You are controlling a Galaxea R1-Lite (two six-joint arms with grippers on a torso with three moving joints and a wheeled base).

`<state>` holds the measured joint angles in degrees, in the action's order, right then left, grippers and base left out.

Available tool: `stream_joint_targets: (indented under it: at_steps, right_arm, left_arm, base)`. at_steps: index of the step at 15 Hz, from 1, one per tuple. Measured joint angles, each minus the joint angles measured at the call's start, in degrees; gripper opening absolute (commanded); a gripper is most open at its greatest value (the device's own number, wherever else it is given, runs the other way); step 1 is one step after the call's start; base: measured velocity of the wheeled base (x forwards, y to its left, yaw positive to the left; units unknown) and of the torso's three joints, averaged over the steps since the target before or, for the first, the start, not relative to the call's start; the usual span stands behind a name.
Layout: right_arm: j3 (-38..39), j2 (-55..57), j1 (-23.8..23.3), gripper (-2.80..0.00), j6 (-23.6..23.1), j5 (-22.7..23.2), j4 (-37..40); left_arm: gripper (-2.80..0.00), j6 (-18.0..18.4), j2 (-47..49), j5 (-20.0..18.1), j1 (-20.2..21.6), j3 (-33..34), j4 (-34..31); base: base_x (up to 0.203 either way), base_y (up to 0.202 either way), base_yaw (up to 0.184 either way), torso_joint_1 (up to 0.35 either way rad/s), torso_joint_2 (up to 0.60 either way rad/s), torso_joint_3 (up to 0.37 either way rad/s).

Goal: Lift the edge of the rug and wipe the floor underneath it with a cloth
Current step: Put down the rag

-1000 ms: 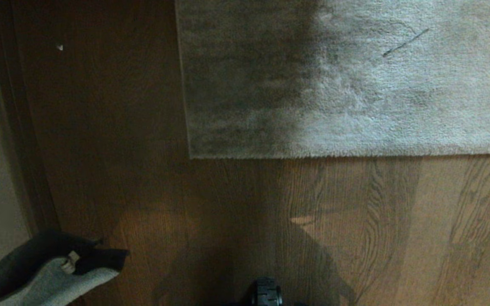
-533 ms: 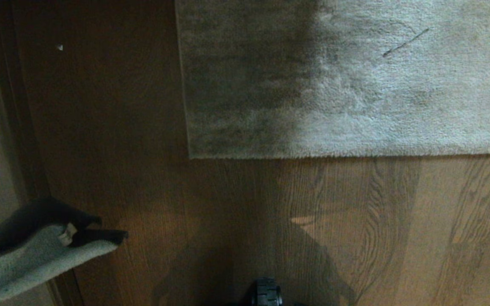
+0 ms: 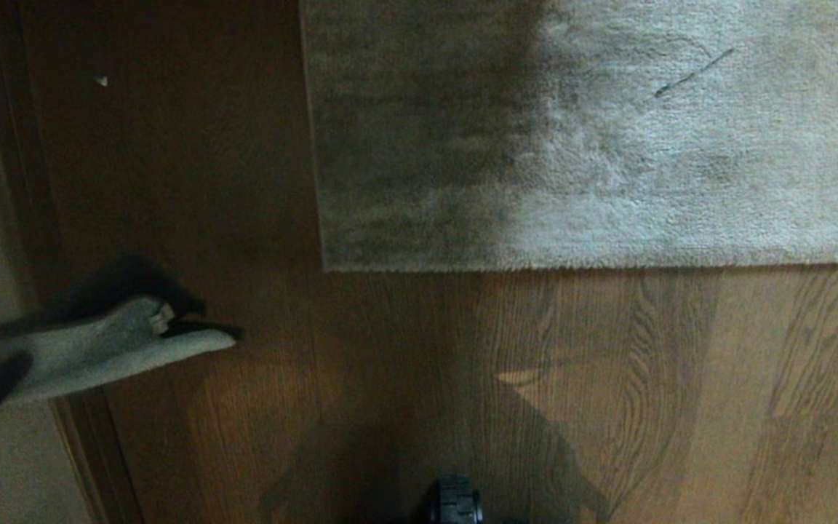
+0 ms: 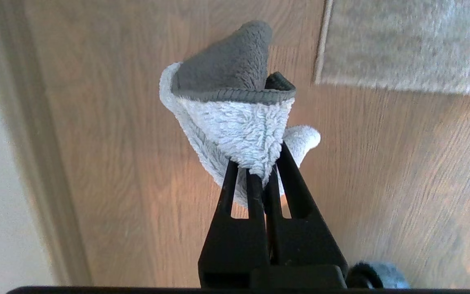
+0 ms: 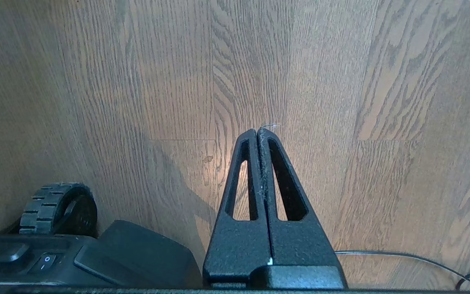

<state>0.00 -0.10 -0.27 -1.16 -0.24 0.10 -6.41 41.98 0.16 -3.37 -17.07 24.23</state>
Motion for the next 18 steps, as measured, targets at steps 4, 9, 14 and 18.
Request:
stream_joint_targets:
  at_steps: [4,9,14,18]
  right_arm:
    - [0.0,0.02,0.0,-2.8,0.0,0.0,0.0]
    - [0.0,0.02,0.0,-2.8,0.0,-0.02,0.0]
    - [0.0,0.02,0.0,-2.8,-0.02,-0.02,0.0]
    - [0.0,0.02,0.0,-2.8,-0.02,0.0,0.0]
  left_arm:
    - [-2.8,0.02,9.06,0.29,-0.27,-0.22,9.42]
    - [-2.8,-0.04,19.55,0.57,1.74,0.45,17.09]
    - [-2.8,-0.11,32.03,0.59,4.24,0.4,30.04]
    - [-2.8,-0.06,43.2,0.71,4.85,-2.4,41.93]
  base:
    - [0.0,0.0,0.0,0.0,0.0,0.0]
    - [0.0,0.0,0.0,0.0,0.0,0.0]
    - [0.0,0.0,0.0,0.0,0.0,0.0]
    - [0.0,0.0,0.0,0.0,0.0,0.0]
